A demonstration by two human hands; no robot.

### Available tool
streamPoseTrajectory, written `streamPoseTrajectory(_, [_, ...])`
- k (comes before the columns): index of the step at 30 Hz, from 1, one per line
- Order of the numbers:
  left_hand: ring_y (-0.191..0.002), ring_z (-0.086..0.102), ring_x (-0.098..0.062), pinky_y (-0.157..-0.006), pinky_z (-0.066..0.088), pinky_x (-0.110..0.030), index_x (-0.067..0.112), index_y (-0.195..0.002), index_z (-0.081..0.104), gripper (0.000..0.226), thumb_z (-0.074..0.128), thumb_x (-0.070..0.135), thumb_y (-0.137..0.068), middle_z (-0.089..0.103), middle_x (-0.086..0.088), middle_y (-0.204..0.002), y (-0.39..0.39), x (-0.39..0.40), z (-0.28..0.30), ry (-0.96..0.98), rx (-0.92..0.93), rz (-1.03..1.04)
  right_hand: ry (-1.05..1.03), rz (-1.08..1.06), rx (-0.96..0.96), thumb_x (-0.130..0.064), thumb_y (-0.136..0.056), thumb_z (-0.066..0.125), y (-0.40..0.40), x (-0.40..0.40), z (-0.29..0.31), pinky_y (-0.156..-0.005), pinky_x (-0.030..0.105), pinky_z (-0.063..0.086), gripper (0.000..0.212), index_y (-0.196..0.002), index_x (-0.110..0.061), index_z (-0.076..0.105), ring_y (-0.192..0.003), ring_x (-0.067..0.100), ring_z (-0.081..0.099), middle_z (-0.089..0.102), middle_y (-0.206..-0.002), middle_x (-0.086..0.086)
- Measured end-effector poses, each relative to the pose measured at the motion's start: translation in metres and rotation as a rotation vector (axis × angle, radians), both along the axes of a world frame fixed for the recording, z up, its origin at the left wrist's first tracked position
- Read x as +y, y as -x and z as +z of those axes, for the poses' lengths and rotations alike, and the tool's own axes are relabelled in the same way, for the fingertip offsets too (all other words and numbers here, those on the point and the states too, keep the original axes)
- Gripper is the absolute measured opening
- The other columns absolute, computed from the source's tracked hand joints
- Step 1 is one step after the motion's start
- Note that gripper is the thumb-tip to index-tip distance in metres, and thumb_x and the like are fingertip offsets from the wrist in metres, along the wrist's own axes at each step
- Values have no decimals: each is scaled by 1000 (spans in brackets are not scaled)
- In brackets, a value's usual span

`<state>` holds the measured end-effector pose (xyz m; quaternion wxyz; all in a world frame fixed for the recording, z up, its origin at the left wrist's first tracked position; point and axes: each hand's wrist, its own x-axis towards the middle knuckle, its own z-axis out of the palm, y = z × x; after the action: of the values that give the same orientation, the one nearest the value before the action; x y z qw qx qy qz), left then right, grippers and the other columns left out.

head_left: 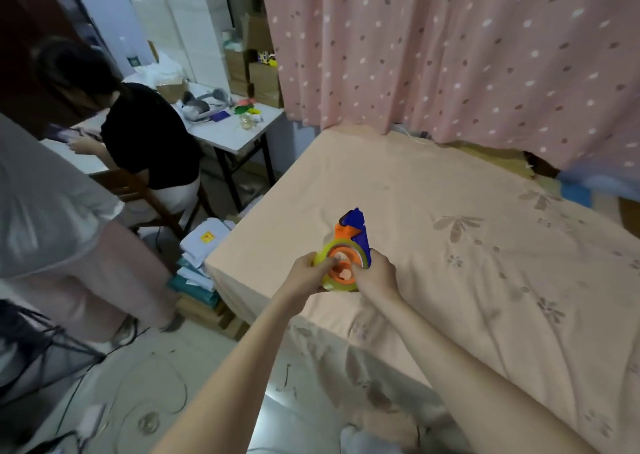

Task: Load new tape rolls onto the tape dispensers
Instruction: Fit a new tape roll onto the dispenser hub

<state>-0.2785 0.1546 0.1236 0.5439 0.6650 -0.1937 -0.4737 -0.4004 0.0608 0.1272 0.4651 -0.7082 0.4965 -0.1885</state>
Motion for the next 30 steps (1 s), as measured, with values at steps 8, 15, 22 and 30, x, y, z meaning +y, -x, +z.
streamPoseTrajectory(8, [-84, 75, -17, -68, 62, -26, 9, -105, 69, 36, 69, 42, -89, 77, -7, -98, -100, -26, -4, -65, -122, 3, -29, 56, 49, -27, -87, 60, -99, -33, -16, -53, 18, 51, 2, -89, -26, 60, -74, 12, 63, 69, -87, -3])
streamPoseTrajectory(15, [-92, 74, -20, -78, 64, -32, 7, -113, 65, 41, 72, 39, -89, 76, -8, -101, -182, -74, 15, -111, -196, -59, -67, 73, -9, -24, -92, 62, -181, -82, -14, -76, 41, 63, 17, -108, -17, 60, -85, 18, 66, 67, -98, 1])
streamPoseTrajectory(22, [-95, 75, -18, -74, 63, -29, 14, -111, 68, 49, 75, 52, -81, 77, -6, -103, -240, -104, 3, -146, -88, -178, -77, 37, 111, -29, -93, 61, -226, -112, -19, -70, 43, 64, 26, -111, -11, 54, -84, 27, 69, 64, -101, 8])
streamPoseTrajectory(30, [-85, 69, -22, -78, 62, -33, 3, -105, 72, 42, 82, 36, -80, 71, -8, -97, -305, -106, -41, -271, 34, -326, -70, -40, 262, -20, -90, 58, -251, -108, -52, -73, 45, 57, 27, -109, -3, 50, -90, 36, 64, 66, -102, 15])
